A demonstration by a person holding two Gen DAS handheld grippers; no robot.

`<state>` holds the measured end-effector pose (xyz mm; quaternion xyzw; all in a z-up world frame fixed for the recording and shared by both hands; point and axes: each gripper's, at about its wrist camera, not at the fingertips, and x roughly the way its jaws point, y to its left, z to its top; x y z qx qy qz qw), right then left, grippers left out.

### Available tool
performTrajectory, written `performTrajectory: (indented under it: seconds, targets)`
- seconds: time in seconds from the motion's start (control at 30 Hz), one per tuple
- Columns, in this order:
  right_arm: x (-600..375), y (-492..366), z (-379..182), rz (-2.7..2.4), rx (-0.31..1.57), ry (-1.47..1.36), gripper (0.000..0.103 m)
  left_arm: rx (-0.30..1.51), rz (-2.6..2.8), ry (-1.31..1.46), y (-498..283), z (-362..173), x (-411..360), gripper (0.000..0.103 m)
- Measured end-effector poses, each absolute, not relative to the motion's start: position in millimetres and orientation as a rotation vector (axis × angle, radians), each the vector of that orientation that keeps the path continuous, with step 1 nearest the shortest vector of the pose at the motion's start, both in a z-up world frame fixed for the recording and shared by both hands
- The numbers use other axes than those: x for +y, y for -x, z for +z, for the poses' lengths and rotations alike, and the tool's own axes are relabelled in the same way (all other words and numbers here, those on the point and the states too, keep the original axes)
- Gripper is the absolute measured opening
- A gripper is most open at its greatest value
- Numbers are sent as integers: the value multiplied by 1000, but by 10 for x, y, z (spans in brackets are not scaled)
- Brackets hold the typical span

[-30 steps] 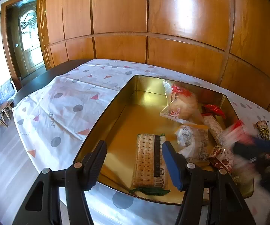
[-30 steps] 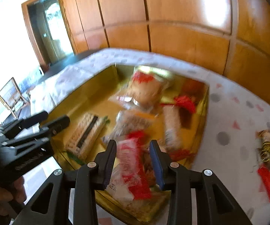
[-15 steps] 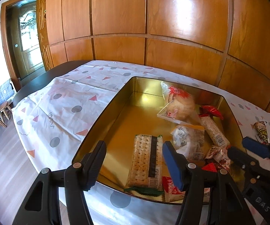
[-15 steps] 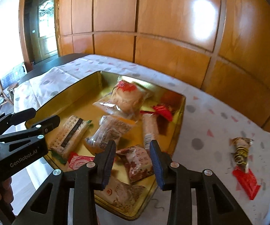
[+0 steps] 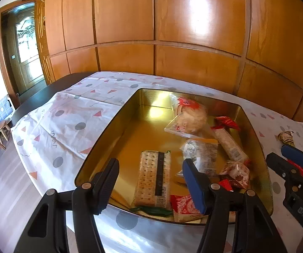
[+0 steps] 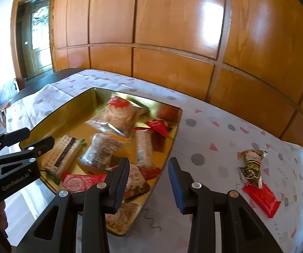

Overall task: Organize snacks
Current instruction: 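Carry the red-and-white pack over the gold tin and open the right gripper, then withdraw the right gripper from the tin toward the red rectangular packet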

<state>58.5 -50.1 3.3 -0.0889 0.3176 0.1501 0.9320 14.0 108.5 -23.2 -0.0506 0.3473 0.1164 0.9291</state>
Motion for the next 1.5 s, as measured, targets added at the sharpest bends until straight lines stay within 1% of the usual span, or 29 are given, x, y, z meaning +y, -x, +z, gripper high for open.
performTrajectory:
  seconds: [0.37,0.63,1.0,1.1,1.27,1.5]
  targets:
    - [-839,-621,38,211,643,167,39,705,192,71,-145,-164,885,63]
    - [-1208,-665,-84,152,675,132,39,705,146,35,-173,-112,693,64]
    - [-2070,-589,-479,63,789,83,39,716,56,-48,-215,-83,327,66]
    - [-2362,-548,-567,36,819,51,39,719,33,-75,-226,-85,218,69]
    - [-2751,-473,-601,-1,826,-2,41,718,-4,-110,-249,-87,66,69]
    - [-3012,-485,-530,-21,807,-40,41,727,-49,-135,-277,-100,-94,69]
